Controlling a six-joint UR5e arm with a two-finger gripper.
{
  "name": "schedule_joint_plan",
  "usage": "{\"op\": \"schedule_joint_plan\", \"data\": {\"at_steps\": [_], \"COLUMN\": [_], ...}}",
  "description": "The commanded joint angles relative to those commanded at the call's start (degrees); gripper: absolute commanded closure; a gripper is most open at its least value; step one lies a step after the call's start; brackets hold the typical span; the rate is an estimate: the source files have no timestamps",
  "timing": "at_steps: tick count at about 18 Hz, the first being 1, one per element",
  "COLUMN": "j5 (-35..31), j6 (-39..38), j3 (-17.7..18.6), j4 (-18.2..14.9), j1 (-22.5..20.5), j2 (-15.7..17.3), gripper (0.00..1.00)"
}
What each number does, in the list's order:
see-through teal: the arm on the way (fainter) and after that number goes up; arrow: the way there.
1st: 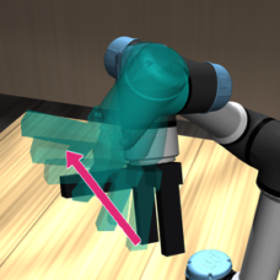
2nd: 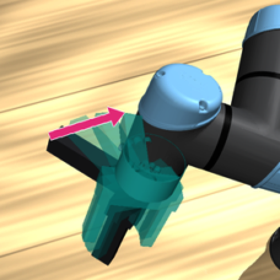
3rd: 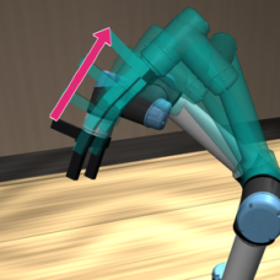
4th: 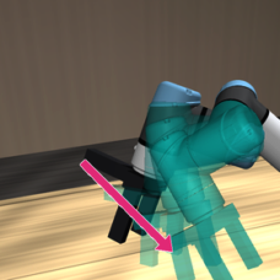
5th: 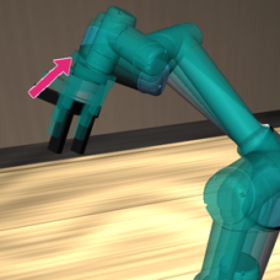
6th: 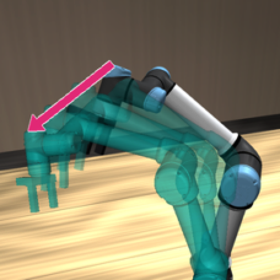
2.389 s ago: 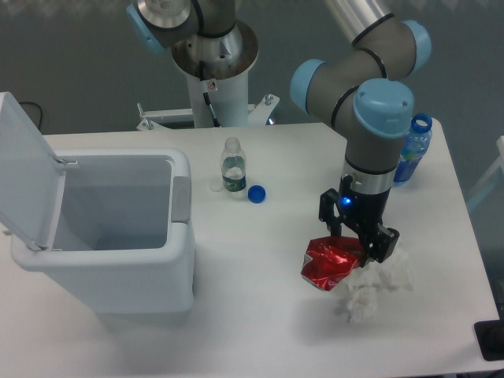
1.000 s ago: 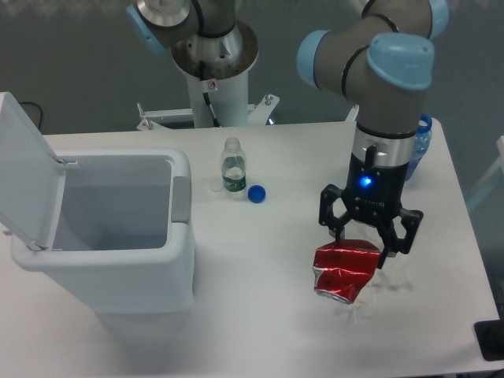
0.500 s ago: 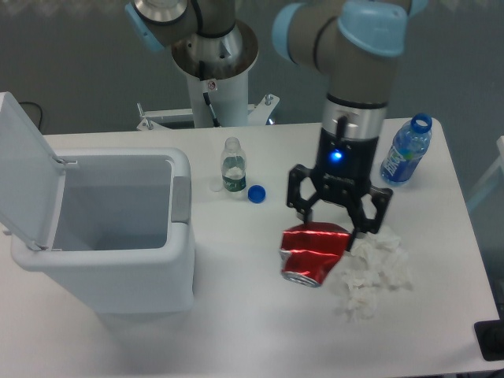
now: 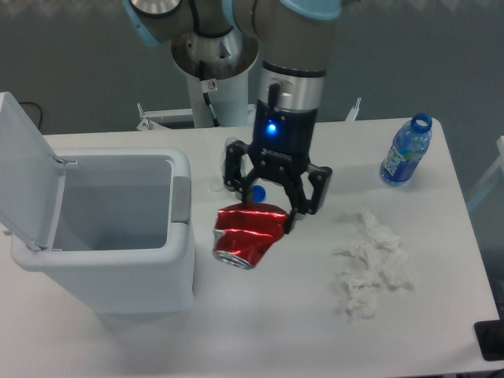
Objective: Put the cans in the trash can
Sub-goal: 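Carry the held red can across the table over the white bin, then lower the red can into the bin opening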
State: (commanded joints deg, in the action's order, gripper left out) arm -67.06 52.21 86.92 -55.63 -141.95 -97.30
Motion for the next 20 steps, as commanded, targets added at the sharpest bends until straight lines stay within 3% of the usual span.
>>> {"op": "schedule_joint_plan", "data": {"at_steps": [9, 20], "j5": [0.36, 0.18], "j6": [-0.53, -0.44], "j3": [3.16, 5.89], "j4": [-4.05, -6.33], "j1": [4.83, 9.14], "j2": [5.62, 6.6], "gripper": [0.34, 0.33]}}
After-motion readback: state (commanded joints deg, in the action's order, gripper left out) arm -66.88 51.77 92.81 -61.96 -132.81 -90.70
